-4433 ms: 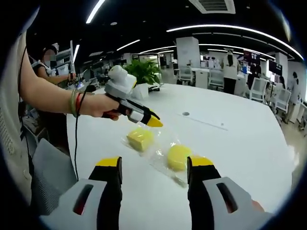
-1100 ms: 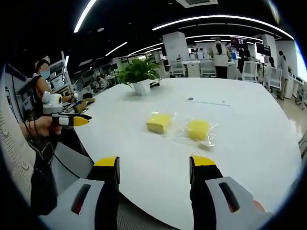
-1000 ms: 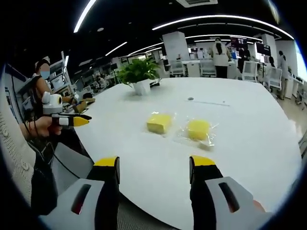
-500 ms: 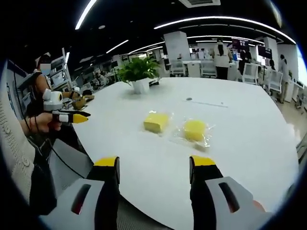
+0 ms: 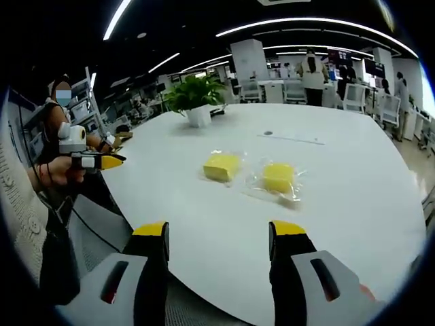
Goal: Compare the silicone blocks by pressing each to a similar depth, holding the contact briefly, and releasing to observe deformation and rebound differences across the visible hardness samples.
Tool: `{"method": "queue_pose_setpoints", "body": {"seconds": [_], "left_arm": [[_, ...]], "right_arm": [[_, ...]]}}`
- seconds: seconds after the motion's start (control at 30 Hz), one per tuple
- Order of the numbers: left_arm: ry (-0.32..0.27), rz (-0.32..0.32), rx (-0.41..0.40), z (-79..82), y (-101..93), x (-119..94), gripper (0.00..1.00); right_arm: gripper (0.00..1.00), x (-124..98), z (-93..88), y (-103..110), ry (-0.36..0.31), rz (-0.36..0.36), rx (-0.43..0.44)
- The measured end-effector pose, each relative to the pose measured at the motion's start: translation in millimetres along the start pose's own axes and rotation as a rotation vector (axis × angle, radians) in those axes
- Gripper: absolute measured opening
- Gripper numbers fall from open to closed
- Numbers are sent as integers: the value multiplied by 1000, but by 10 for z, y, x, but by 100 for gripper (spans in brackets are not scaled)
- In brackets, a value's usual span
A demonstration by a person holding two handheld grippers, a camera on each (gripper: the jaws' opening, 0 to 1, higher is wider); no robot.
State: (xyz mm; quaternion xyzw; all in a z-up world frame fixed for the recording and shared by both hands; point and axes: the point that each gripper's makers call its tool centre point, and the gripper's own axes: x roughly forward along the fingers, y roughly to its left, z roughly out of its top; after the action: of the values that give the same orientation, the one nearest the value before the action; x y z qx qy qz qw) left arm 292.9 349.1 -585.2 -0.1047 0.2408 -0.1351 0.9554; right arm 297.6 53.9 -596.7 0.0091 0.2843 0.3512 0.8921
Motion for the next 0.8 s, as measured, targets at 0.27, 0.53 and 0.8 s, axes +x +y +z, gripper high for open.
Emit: {"method": "queue_pose_setpoints", "body": {"seconds": [0.27, 0.53, 0.8], "left_arm": [[9, -5, 7, 3, -28, 23, 52], [15, -12, 7, 4, -57, 48, 52], [13, -31, 9, 5, -112, 63, 53]], "right_arm": [[55, -20, -11, -18, -6, -7, 8], [54, -21, -22, -18, -5, -9, 8], [55, -23, 7, -42, -15, -14, 6]]}}
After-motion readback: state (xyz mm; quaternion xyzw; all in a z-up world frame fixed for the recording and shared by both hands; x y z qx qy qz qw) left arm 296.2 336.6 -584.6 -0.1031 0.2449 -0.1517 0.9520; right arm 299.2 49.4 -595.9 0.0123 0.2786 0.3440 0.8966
